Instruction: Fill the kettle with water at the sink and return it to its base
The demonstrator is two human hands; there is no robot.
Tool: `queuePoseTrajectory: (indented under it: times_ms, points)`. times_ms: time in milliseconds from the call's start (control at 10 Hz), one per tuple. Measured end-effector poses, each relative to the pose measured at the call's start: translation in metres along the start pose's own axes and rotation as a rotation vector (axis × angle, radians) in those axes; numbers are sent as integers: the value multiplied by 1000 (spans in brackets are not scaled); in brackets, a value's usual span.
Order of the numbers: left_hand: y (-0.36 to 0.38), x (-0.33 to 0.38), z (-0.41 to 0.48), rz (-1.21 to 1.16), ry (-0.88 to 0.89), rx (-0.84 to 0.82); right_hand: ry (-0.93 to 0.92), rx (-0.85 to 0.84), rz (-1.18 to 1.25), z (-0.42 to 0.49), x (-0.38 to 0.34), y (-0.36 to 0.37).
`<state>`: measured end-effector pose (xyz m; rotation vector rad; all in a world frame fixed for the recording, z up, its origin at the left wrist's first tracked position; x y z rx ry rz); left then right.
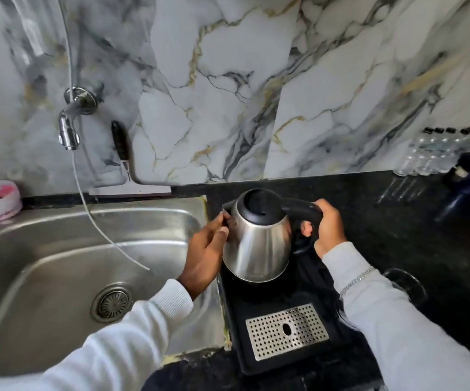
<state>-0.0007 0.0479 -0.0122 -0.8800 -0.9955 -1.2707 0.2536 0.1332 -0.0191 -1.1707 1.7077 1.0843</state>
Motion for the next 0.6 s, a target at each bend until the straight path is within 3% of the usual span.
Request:
queuePoseTrajectory:
  times_ms: [500, 600]
  points:
    - [27, -21, -9, 85, -75, -206, 102, -61, -52, 14, 38, -38]
    - [21, -15, -3, 62, -85, -220, 13, 45, -115, 11, 13, -45]
Point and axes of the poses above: each hand's wrist, its own z-axis towards the middle knuckle, its own y-axis out of the palm, x = y × z, the point moved 9 cm from there along z, towards the middle knuckle, and after that the axes turned 13 degrees about y, right-handed, at the moved point
